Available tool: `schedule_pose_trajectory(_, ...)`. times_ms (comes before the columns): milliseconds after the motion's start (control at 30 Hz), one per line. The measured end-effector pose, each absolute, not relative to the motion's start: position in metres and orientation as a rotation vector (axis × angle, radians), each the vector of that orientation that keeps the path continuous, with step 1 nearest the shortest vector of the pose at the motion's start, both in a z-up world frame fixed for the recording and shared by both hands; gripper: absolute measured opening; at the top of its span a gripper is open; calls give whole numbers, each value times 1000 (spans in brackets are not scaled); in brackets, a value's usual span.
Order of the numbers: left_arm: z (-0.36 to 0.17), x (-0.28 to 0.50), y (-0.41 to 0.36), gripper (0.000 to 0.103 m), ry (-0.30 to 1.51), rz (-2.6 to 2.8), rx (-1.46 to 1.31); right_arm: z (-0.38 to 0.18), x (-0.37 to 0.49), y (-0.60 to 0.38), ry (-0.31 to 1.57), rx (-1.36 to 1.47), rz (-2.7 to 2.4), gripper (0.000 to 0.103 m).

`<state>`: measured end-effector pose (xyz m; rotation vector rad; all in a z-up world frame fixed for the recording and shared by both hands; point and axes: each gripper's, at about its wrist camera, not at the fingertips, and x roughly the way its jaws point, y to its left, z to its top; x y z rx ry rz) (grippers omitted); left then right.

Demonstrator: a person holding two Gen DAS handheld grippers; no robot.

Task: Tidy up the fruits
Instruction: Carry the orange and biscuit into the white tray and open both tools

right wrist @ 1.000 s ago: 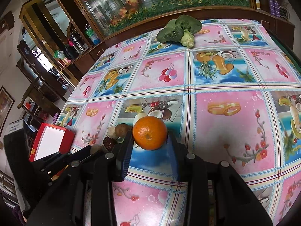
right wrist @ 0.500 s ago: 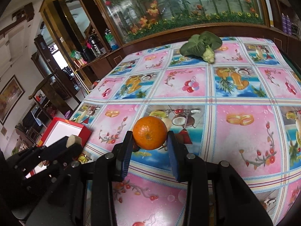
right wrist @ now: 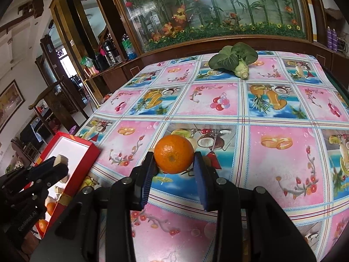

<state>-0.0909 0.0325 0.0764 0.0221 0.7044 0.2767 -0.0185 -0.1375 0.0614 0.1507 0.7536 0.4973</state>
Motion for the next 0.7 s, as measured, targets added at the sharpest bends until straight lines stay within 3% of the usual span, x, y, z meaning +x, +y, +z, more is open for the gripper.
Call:
schedule_pose_trajectory(333, 98, -130, 81, 22, 639, 334, -21, 79, -40, -98, 685, 186, 595, 38)
schedule_pose_trajectory(700, 103, -177, 190, 22, 609, 568, -91, 86, -74, 6, 678, 181, 796, 38)
